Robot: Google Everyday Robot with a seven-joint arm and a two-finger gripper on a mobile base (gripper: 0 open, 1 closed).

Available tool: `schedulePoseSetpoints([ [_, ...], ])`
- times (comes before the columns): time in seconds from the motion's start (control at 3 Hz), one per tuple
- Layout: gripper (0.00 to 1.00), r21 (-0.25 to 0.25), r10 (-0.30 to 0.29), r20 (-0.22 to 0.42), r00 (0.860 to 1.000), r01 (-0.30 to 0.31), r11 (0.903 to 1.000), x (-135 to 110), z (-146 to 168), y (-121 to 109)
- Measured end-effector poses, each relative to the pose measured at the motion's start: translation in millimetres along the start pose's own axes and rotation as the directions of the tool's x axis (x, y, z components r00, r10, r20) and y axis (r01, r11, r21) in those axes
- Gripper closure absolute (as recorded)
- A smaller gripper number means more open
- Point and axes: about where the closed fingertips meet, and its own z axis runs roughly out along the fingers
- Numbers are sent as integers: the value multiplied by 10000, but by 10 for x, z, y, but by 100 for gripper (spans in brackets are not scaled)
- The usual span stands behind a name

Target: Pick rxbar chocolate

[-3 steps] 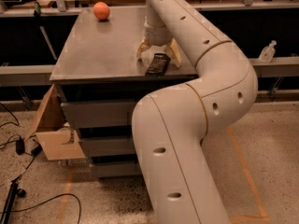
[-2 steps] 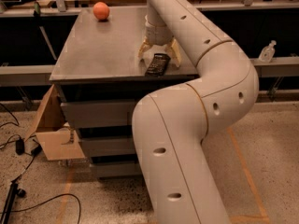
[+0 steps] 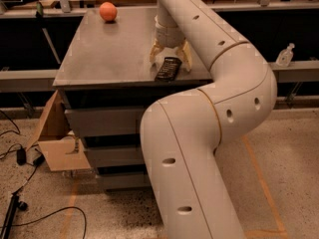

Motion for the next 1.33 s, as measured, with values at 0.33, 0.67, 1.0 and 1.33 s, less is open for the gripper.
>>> schedulePoseSetpoints([
  [0.33, 45, -6, 15, -5, 10000, -15, 10000, 1, -10, 7],
  [0.67, 45, -13, 31, -9, 10000, -31, 10000, 0, -22, 15],
  [1.0, 46, -21, 48, -14, 10000, -48, 10000, 0, -34, 24],
  [1.33, 47, -25, 64, -22, 10000, -64, 10000, 1, -44, 30],
])
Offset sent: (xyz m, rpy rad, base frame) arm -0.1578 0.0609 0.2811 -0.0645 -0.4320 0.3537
